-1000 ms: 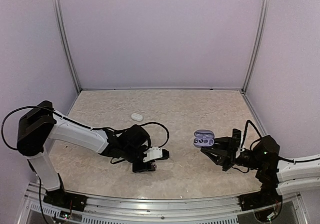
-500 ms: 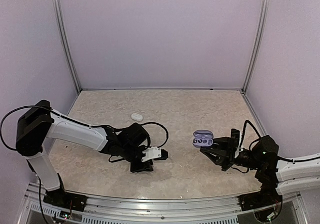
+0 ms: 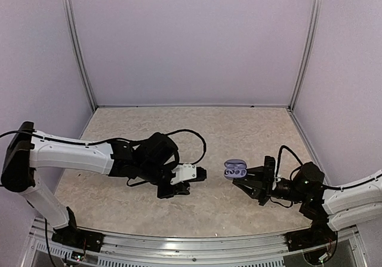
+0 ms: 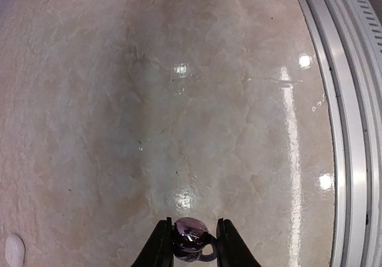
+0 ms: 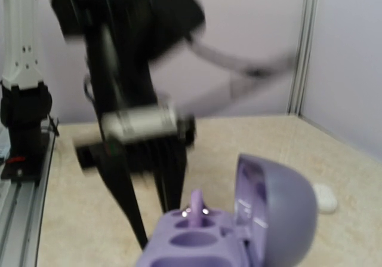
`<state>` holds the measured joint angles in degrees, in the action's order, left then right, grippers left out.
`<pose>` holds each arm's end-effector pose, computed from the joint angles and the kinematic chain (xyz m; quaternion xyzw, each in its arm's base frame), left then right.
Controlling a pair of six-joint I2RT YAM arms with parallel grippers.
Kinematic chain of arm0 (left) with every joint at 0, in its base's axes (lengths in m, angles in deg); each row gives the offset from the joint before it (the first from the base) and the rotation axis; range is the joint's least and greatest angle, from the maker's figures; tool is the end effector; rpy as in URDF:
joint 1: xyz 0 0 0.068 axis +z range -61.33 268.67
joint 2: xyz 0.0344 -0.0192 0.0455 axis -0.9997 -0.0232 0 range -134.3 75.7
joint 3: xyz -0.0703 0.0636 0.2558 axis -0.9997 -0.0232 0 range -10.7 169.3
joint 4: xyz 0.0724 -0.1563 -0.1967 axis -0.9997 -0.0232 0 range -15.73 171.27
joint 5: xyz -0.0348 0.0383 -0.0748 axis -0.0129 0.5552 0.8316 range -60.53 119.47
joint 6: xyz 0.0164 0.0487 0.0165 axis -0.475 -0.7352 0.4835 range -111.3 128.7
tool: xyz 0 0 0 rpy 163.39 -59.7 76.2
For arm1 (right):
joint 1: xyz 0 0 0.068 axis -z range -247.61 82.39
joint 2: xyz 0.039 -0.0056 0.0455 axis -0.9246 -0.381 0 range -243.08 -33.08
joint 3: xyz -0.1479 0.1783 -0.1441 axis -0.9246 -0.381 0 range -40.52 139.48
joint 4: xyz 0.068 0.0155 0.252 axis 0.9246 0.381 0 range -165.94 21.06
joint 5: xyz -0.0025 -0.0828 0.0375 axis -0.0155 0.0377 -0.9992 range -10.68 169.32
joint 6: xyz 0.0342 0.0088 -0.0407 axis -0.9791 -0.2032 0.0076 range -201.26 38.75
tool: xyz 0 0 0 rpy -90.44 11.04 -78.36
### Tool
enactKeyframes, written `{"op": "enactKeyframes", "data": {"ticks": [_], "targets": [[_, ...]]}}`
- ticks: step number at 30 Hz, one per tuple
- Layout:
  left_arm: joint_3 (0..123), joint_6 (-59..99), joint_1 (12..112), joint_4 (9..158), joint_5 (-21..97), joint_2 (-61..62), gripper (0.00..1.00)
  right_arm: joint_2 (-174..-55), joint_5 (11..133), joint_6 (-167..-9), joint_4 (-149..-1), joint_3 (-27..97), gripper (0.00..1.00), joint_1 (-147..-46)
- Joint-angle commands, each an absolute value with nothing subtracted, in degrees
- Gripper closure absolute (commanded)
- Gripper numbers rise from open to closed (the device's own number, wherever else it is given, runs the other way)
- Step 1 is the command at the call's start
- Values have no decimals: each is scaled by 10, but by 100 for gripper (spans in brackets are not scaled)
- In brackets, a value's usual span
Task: Insert the wireless bluetooth earbuds into the charging case
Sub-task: Pick up the right earbud from the center of the board.
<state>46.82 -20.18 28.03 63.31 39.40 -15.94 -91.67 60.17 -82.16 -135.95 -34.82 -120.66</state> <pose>0.1570 -0.2916 0.2035 0.6834 0.6492 -0.1673 0.2889 0.1018 0.1549 0.1931 -0.3988 0.5314 0.4335 0.6088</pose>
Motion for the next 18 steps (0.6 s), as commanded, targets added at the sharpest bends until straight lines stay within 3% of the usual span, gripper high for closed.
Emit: {"op": "enactKeyframes", "data": {"ticks": [1,10,18], "targets": [[547,-221,239,569,377,-119,75,-971,586,-819,-1427,-341,100,-1203],[644,-232,173,502,354,-105,75,-1095,544,-819,-1521,-312,100,-1205],[690,-237,156,486,366,-128,75,-1137,544,-825,-1535,-284,100,-1224]]}}
